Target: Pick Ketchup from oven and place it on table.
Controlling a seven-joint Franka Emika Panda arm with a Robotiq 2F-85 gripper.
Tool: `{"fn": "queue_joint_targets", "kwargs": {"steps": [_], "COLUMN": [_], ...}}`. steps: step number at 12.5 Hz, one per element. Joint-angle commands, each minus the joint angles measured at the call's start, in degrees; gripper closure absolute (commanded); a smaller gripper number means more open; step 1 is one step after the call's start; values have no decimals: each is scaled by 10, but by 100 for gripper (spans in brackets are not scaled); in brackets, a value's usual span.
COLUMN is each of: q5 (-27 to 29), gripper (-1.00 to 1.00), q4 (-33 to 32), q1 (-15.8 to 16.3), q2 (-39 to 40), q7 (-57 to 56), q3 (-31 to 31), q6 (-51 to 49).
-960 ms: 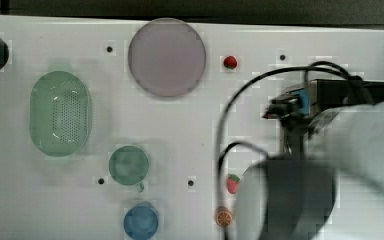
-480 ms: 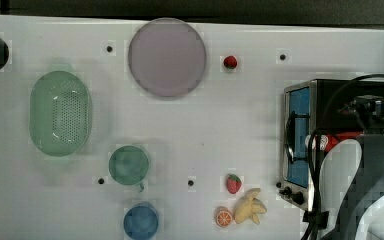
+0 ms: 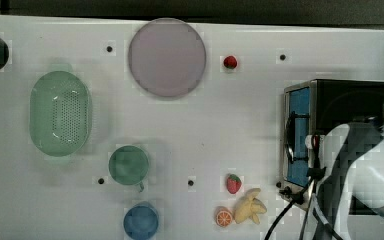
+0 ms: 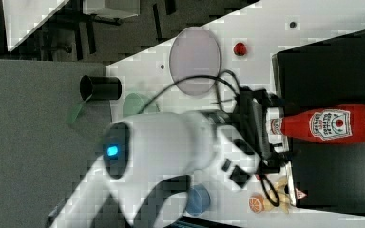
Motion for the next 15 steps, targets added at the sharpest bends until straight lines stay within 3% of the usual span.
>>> {"fn": "queue_joint_targets", "kwargs": {"steps": [1, 8, 11, 13, 15], "q5": [24, 65, 65, 64, 51], "gripper": [-100, -95, -20, -20, -20], "q4": [40, 38, 41, 55, 93], "q1": [-24, -31, -33, -25, 5], "q2": [18, 61, 59, 43, 10], "q7": [-8, -8, -8, -8, -8], "q3": [-12, -12, -13, -8, 10], "q6": [47, 73, 71, 57, -20]}}
